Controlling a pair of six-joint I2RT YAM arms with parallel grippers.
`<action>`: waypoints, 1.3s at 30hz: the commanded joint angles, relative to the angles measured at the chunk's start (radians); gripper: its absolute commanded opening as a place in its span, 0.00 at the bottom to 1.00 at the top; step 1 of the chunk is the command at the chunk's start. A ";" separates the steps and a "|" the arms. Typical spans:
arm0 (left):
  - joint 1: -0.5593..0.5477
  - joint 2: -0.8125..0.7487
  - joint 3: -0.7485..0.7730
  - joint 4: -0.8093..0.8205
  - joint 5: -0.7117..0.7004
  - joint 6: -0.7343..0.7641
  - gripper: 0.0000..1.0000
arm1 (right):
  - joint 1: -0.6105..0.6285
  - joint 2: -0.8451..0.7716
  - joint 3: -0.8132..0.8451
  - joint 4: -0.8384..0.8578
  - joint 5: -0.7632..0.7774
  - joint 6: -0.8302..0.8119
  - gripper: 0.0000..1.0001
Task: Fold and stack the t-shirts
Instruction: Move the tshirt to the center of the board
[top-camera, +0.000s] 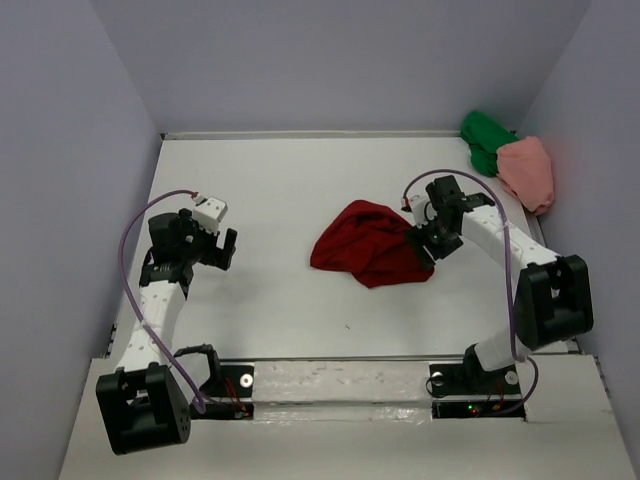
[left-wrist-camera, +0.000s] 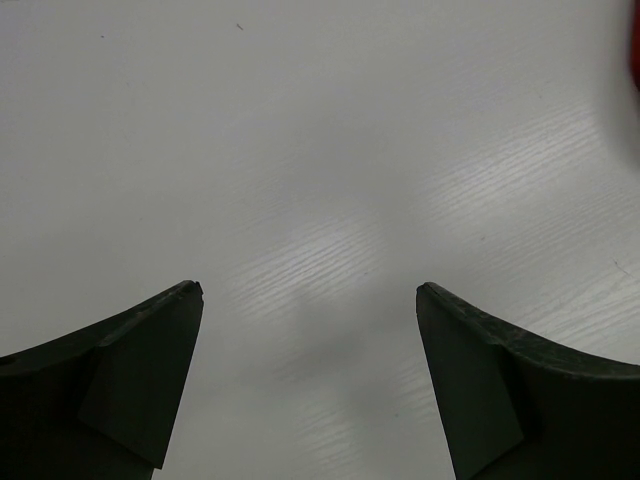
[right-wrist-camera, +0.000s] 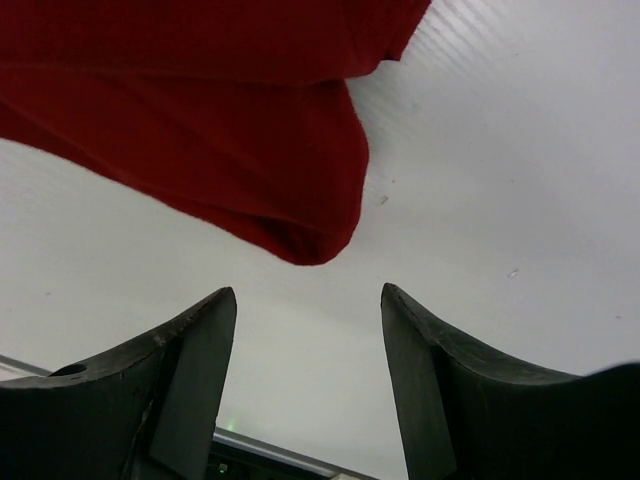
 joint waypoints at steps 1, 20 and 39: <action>0.001 -0.028 0.041 0.002 0.022 0.013 0.99 | -0.053 0.033 -0.030 0.137 -0.021 0.000 0.65; 0.000 0.000 0.046 0.005 0.030 0.015 0.99 | -0.121 0.199 -0.021 0.057 -0.332 -0.086 0.45; -0.413 0.476 0.646 -0.198 0.091 0.107 0.99 | -0.121 0.007 -0.154 0.195 -0.105 0.058 0.00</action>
